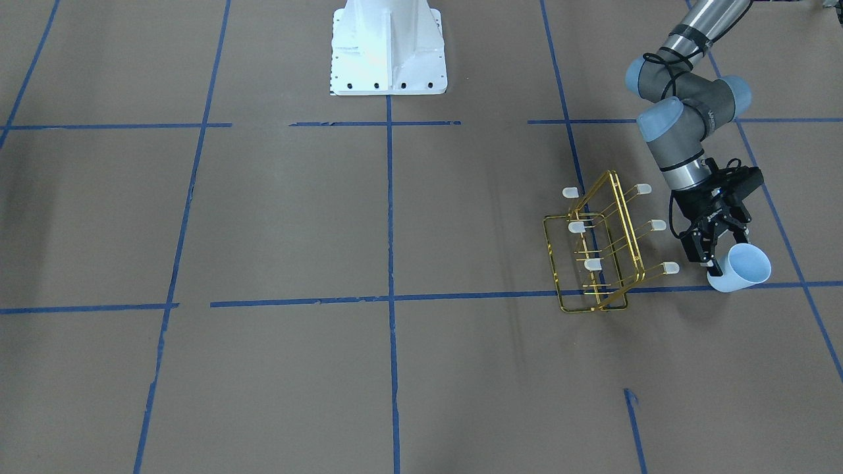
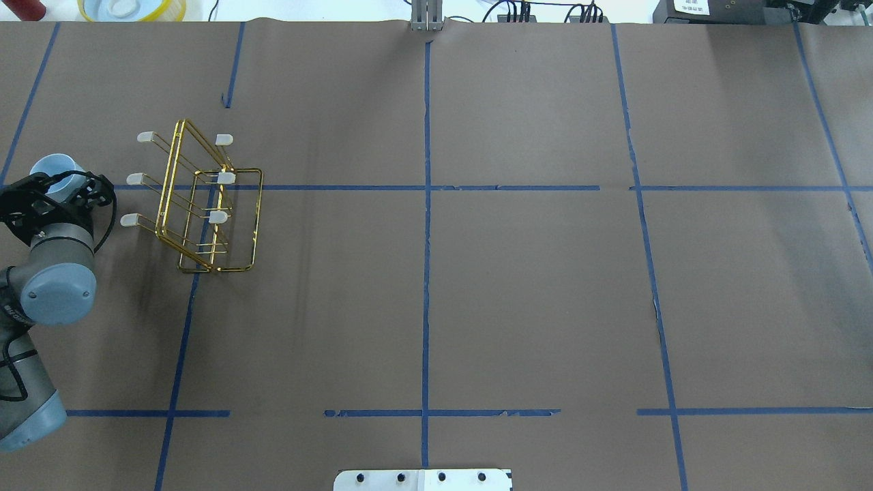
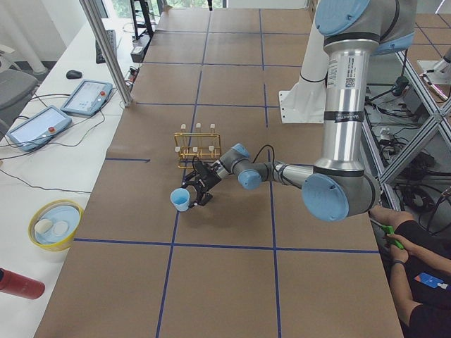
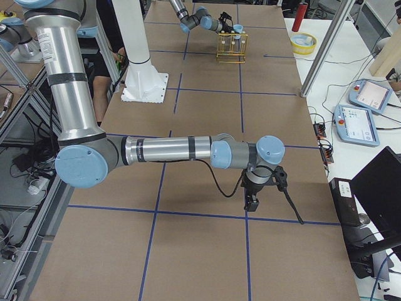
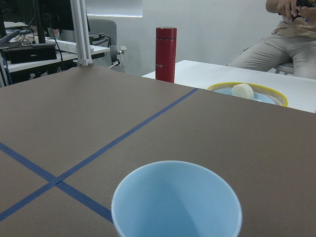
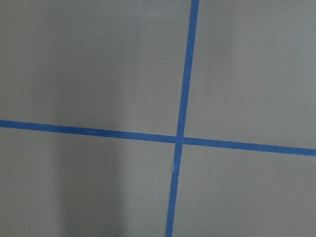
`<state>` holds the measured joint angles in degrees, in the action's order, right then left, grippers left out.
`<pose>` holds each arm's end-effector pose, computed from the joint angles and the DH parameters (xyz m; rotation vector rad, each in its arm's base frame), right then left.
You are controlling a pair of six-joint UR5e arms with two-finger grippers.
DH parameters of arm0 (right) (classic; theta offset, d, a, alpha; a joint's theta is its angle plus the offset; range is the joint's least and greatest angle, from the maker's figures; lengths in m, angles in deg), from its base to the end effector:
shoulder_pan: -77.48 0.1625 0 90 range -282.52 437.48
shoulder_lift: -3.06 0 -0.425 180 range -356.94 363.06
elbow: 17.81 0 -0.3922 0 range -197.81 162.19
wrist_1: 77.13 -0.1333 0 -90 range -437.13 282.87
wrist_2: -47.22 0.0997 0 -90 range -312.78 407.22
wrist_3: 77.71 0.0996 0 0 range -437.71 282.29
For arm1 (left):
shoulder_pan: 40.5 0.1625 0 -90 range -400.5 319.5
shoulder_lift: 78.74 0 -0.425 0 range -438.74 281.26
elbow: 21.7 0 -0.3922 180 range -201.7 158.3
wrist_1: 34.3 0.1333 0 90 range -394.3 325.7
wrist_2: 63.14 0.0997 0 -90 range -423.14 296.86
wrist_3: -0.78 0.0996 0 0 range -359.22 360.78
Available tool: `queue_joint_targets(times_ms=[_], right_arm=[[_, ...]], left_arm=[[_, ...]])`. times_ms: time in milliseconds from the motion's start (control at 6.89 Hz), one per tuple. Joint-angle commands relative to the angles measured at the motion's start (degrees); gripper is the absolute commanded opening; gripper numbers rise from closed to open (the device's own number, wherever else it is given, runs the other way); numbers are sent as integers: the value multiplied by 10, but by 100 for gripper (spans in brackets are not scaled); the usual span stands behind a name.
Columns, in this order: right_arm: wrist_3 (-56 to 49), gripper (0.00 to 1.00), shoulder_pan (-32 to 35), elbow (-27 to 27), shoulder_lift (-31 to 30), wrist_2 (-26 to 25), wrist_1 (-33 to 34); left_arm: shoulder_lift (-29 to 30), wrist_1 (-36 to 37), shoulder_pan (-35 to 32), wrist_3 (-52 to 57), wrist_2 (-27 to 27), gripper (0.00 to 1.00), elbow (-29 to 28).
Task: Hang cup on cup holder
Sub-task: 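Close the left gripper on the cup rim and lift it, then raise the held cup with the left gripper away from the table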
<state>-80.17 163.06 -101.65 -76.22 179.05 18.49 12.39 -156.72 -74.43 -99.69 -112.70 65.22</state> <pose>0.0229 -0.5718 0.6249 -0.0302 -0.7300 -0.1079 0.3249 -0.4571 0.6155 0.8067 0.3719 -0.9128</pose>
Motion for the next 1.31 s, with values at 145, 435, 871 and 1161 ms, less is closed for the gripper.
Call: queue_joint_targets(times_ms=[145, 435, 871, 1161], right_arm=[[0, 100, 0, 0, 0, 0, 0], [0, 100, -1, 0, 0, 0, 0], [0, 100, -1, 0, 0, 0, 0], [0, 100, 0, 0, 0, 0, 0]], left_arm=[[14, -2, 2, 0, 1, 100, -32], [12, -4, 4, 0, 1, 100, -35], [13, -5, 5, 2, 0, 100, -40], [12, -5, 12, 4, 0, 100, -42]])
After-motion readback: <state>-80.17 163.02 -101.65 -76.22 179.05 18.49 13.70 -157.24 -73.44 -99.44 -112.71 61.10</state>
